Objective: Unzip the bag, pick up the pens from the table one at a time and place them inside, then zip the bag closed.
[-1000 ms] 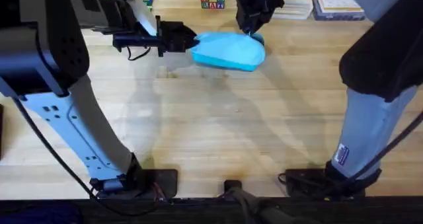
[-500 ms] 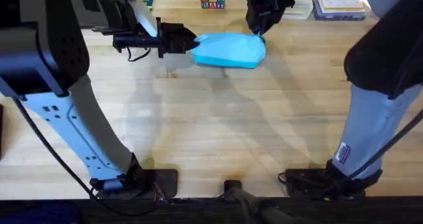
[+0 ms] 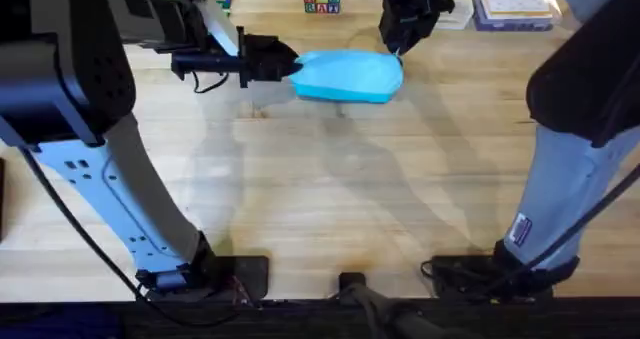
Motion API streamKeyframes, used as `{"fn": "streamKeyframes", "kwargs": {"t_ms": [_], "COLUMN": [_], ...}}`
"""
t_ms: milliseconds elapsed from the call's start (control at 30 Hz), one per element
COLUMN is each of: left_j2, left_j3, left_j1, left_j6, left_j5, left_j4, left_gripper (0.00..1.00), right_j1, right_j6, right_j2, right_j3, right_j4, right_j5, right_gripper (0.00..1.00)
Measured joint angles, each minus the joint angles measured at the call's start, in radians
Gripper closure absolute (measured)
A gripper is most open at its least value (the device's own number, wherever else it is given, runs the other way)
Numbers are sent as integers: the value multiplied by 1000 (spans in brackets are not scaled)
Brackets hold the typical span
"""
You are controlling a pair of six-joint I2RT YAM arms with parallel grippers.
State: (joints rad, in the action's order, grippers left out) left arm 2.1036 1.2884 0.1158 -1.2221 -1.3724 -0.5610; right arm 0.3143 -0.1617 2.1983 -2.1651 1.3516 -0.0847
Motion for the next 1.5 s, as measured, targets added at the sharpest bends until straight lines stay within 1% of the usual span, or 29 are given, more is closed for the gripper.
{"fn": "streamKeyframes", "kwargs": {"t_ms": [267,500,700,1033,1067,1133,1167,1200,1300,1367,1500], "left_j2": [0,0,0,0,0,0,0,0,0,0,0], "left_j3": [0,0,0,0,-1,-1,-2,-2,-4,-4,-4], "left_j1": [-3,-21,-23,-29,-31,-30,-27,-22,9,26,39], "left_j6": [0,0,0,0,0,0,0,0,0,0,0], "left_j5": [-4,-8,-13,-16,-14,-4,5,12,20,23,26], "left_j4": [-3,-3,-3,-3,-4,-4,-4,-3,-4,-4,-3], "left_gripper": [959,959,959,959,959,959,959,959,959,959,959], "right_j1": [-78,-133,-186,-240,-274,-306,-326,-350,-408,-423,-401], "right_j6": [-40,-40,-34,-1,16,31,41,52,66,71,84], "right_j2": [0,0,0,-2,-13,-20,-24,-26,-26,-26,-26], "right_j3": [49,58,110,140,172,191,203,213,232,234,235], "right_j4": [-31,-39,-75,-108,-112,-116,-123,-131,-146,-148,-147], "right_j5": [88,143,214,281,270,236,194,151,70,35,9], "right_gripper": [966,966,966,966,966,966,966,967,968,968,967]}}
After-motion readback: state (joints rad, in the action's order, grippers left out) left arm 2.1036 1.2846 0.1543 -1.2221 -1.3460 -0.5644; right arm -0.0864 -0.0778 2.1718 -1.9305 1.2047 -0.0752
